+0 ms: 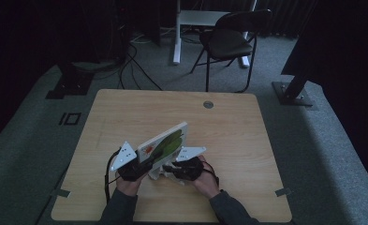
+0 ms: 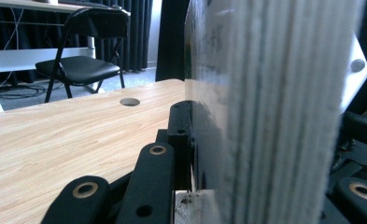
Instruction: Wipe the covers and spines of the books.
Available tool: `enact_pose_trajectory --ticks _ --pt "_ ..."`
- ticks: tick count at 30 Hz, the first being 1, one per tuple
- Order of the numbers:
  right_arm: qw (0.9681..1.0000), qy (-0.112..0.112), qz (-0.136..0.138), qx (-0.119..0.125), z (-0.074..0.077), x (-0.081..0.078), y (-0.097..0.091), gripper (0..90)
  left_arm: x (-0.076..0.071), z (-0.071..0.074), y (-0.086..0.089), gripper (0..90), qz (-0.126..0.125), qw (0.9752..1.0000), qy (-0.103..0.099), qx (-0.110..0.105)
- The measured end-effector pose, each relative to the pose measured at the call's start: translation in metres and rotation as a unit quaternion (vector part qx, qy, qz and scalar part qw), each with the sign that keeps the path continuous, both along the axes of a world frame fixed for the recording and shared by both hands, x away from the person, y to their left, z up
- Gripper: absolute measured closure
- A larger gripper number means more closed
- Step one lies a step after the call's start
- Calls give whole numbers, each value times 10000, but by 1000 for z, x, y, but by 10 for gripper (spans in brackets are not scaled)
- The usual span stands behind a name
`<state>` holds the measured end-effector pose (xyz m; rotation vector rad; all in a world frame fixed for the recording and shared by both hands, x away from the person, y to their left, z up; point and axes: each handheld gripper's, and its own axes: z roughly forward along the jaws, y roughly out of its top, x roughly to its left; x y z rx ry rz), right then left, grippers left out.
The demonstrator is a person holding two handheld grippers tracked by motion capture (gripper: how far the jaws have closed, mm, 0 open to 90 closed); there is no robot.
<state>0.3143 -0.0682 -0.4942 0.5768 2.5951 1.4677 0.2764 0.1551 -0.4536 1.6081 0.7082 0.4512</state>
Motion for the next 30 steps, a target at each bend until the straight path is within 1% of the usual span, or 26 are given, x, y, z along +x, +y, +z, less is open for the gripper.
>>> enact_pose_trajectory --ticks 7,14,30 --pt "10000 -69 56 -3 2 -5 6 812 0 -1 0 781 56 10000 -8 -21" --pt "9998 -114 159 -20 2 -10 13 812 1 -3 0 781 101 9999 28 -30" --pt "9992 -179 345 -37 5 -19 21 812 2 -5 -1 780 119 9999 67 -65"
